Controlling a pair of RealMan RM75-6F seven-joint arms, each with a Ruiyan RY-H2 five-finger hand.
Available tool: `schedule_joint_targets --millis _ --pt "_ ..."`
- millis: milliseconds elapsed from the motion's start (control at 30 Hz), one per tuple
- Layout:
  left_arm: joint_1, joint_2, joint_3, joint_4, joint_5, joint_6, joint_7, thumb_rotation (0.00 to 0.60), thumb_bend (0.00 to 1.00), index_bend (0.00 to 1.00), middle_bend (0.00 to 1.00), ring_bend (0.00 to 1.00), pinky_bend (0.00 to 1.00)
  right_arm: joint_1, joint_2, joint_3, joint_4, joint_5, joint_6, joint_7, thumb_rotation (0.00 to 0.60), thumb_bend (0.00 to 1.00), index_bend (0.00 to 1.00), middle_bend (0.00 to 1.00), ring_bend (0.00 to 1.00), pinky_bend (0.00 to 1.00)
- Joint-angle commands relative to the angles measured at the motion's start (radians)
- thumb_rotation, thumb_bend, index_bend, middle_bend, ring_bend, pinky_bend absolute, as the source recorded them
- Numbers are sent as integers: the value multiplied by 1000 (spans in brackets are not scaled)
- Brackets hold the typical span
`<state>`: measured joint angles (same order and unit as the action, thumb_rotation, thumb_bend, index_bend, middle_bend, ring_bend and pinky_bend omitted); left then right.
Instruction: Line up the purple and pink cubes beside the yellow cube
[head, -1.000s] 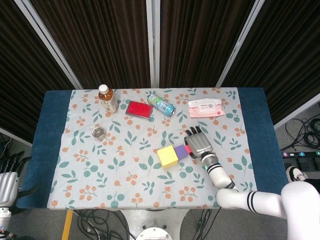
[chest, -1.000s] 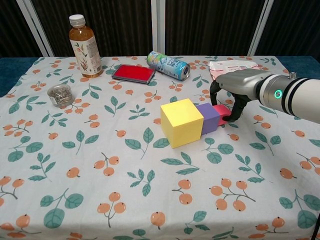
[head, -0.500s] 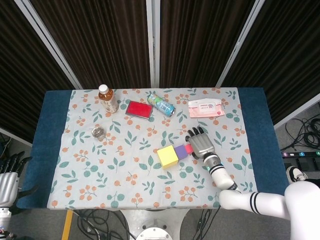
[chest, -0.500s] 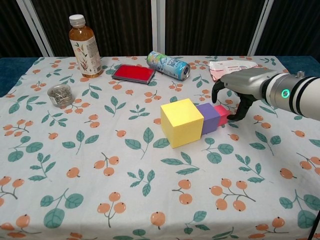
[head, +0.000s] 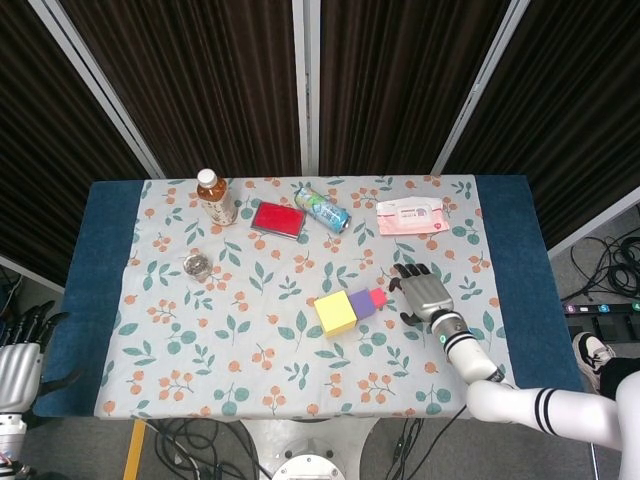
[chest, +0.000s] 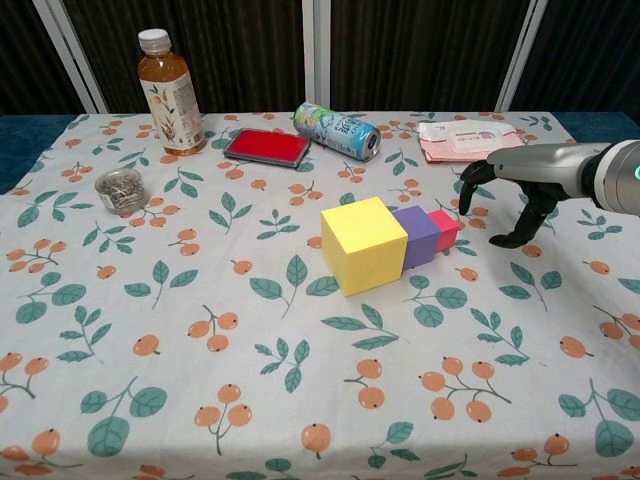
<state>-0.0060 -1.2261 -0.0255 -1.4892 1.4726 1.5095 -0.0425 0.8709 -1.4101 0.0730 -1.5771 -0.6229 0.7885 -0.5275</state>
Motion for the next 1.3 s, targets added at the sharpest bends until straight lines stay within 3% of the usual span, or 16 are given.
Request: schedule_joint_targets --millis 33,667,900,1000,1200,1300 --pt "1 2 0 -2 -1 1 3 600 31 250 184 93 127 2 -11 3 30 0 -37 40 600 275 282 18 0 0" --pt "2 5 0 -5 -9 -3 3 600 31 250 184 93 127 39 -56 -14 70 -2 -50 77 600 275 282 18 0 0" --pt "4 2 0 4 -8 -1 -6 600 31 250 184 93 127 29 -25 -26 39 -15 -18 84 600 275 275 18 0 0" --pt "2 2 -3 6 -7 -1 -9 600 31 250 184 93 127 -6 25 -33 -8 -73 63 92 600 275 260 23 0 0" --pt "-8 -4 -8 7 -5 -7 -10 600 31 250 184 93 127 -180 105 -71 -96 -348 390 177 600 279 242 138 0 42" --pt "-13 -6 -10 8 -5 -12 -6 600 31 250 184 93 127 -278 148 -114 -109 -483 510 261 600 278 189 118 0 65"
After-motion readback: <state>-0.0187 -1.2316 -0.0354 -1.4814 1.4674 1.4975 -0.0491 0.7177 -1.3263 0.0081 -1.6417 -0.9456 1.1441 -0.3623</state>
